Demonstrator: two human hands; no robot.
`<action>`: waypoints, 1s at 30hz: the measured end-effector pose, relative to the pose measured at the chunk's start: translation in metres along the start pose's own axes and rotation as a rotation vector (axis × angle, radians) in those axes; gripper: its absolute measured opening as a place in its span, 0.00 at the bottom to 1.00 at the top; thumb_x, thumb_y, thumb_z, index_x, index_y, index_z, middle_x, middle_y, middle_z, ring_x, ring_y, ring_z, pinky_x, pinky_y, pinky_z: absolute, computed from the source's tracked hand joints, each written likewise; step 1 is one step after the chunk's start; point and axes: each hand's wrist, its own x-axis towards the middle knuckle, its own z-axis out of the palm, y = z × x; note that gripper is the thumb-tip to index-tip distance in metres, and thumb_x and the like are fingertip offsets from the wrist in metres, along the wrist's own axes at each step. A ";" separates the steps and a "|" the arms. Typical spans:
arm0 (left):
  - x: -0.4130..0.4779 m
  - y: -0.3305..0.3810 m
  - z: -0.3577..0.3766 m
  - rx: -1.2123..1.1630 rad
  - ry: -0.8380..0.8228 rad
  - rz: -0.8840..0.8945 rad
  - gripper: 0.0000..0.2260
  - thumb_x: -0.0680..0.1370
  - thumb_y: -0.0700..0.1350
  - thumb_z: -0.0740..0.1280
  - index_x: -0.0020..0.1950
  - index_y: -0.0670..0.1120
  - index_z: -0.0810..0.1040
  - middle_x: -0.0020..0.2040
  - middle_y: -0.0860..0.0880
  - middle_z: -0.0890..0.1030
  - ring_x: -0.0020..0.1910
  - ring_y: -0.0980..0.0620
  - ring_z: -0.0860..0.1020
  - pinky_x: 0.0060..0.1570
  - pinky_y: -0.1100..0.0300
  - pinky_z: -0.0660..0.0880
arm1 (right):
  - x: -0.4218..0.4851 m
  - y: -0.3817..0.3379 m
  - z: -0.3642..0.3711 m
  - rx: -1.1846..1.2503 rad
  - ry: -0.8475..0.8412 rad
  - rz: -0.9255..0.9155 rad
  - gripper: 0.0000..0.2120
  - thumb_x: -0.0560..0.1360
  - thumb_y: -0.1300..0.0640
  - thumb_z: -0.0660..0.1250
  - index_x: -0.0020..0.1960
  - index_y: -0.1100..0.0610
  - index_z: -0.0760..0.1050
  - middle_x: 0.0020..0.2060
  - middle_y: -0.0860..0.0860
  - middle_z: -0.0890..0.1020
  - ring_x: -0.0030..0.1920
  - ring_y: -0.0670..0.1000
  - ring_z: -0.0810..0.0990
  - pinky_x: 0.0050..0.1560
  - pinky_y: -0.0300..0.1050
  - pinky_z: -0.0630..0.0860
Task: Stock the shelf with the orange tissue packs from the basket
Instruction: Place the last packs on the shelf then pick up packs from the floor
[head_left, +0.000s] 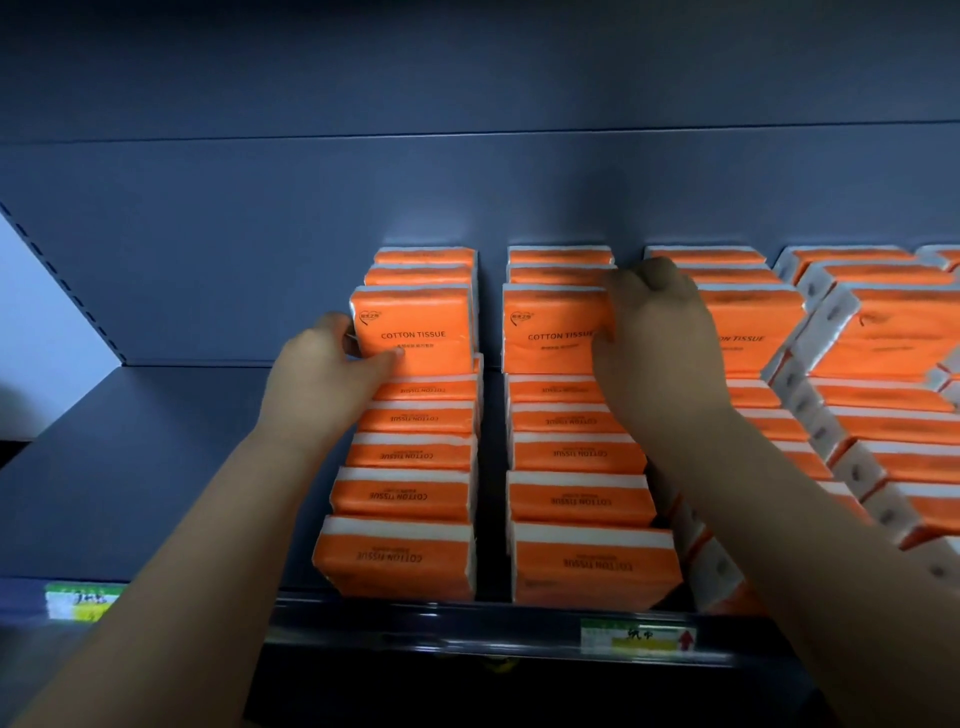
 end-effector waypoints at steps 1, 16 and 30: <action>0.000 0.001 0.001 0.012 0.002 0.009 0.10 0.76 0.52 0.74 0.49 0.50 0.77 0.45 0.58 0.80 0.44 0.58 0.78 0.38 0.58 0.70 | -0.001 -0.001 0.000 -0.018 0.009 -0.013 0.14 0.65 0.74 0.65 0.50 0.65 0.78 0.48 0.63 0.79 0.47 0.64 0.75 0.45 0.50 0.70; -0.011 0.021 -0.004 -0.017 0.035 -0.086 0.27 0.77 0.63 0.70 0.69 0.48 0.73 0.61 0.52 0.80 0.56 0.49 0.79 0.50 0.52 0.72 | -0.006 -0.010 -0.027 -0.106 0.010 -0.124 0.12 0.77 0.58 0.64 0.56 0.60 0.80 0.49 0.58 0.83 0.49 0.62 0.79 0.47 0.55 0.76; -0.084 0.144 0.023 0.279 0.333 0.502 0.28 0.82 0.56 0.60 0.73 0.36 0.70 0.67 0.36 0.76 0.69 0.33 0.71 0.71 0.39 0.67 | -0.048 0.009 -0.085 0.092 -0.024 0.019 0.28 0.81 0.44 0.61 0.76 0.59 0.69 0.72 0.59 0.74 0.74 0.62 0.69 0.72 0.60 0.67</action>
